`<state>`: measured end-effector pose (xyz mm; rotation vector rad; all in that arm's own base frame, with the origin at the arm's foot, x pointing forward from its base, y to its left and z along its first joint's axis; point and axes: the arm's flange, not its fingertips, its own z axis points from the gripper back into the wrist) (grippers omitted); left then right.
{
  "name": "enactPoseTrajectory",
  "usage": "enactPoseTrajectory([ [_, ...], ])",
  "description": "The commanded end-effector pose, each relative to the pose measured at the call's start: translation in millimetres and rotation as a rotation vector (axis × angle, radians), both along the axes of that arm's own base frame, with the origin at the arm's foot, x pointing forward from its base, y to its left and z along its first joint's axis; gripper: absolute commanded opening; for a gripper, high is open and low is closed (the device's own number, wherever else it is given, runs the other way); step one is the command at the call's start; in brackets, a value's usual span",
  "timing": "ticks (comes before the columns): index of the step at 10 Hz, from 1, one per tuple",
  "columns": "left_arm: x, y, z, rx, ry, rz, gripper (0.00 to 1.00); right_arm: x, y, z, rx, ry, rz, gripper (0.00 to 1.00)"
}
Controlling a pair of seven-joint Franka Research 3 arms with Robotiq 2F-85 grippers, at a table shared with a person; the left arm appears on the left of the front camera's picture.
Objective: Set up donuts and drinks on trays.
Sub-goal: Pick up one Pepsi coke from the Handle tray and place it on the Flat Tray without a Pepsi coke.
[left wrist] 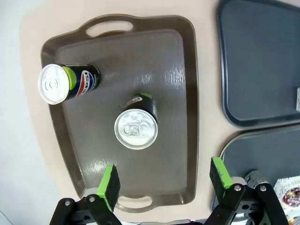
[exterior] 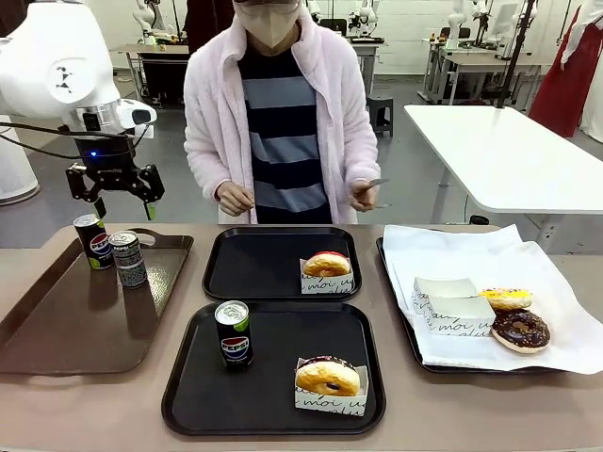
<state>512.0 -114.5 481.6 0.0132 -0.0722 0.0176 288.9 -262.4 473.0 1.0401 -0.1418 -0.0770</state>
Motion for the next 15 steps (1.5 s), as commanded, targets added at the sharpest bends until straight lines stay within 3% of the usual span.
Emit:
enactPoseTrajectory([
  [1, -5.7, 0.7, 0.8, -0.003, 0.005, -0.036, 1.00, 0.8, 0.0, -0.1, 0.015, -0.017, 0.003, 1.00],
  [5, -1.2, -2.4, -0.3, 0.001, 0.004, -0.013, 1.00, 0.8, 0.0, -0.1, 0.015, -0.017, 0.003, 1.00],
  [10, 23.3, 21.2, -45.5, 0.043, -0.046, -0.033, 1.00, 0.8, 0.0, -0.1, 0.015, -0.017, 0.003, 1.00],
  [15, 27.0, 29.8, -78.6, 0.058, 0.013, -0.009, 1.00, 0.8, 0.0, -0.1, 0.015, -0.017, 0.003, 1.00],
])
